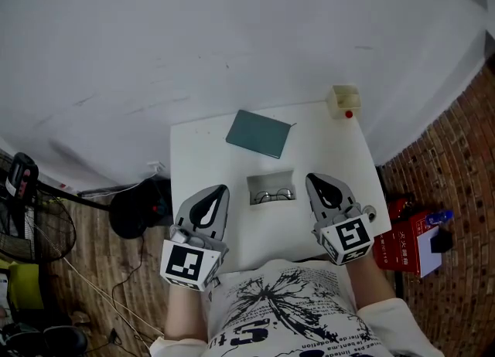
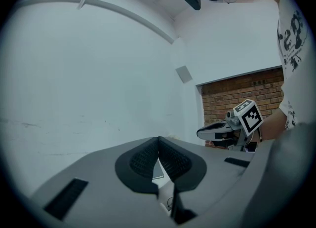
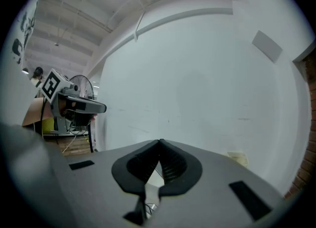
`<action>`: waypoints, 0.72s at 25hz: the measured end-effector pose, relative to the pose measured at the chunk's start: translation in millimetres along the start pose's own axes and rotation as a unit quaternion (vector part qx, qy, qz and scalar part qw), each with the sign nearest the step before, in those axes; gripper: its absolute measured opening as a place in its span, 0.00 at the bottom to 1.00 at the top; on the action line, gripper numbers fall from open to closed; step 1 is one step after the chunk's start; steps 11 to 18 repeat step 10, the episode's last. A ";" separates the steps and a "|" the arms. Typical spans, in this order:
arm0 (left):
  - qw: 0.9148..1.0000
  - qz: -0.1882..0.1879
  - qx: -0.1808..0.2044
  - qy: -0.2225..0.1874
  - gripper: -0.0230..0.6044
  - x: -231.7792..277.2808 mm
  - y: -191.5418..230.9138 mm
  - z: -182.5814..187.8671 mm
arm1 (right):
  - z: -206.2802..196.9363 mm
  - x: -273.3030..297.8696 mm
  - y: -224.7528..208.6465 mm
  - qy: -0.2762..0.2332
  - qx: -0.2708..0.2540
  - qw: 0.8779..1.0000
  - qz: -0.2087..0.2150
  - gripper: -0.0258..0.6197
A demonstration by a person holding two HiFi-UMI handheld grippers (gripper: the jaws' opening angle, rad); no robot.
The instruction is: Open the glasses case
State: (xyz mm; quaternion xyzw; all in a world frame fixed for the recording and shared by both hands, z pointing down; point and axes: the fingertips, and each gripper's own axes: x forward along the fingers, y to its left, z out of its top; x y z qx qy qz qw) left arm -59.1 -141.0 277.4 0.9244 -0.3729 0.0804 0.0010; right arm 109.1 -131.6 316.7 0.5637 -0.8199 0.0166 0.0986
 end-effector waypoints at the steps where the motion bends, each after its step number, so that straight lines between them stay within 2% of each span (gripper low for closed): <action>1: 1.000 0.000 -0.001 0.001 0.06 0.7 0.2 -0.9 | -0.4 0.5 0.6 0.000 -0.001 1.000 0.001 0.06; 18: 1.000 0.004 -0.006 0.011 0.06 4.0 -0.8 -6.2 | -0.1 1.9 2.1 -0.002 0.005 1.000 0.009 0.06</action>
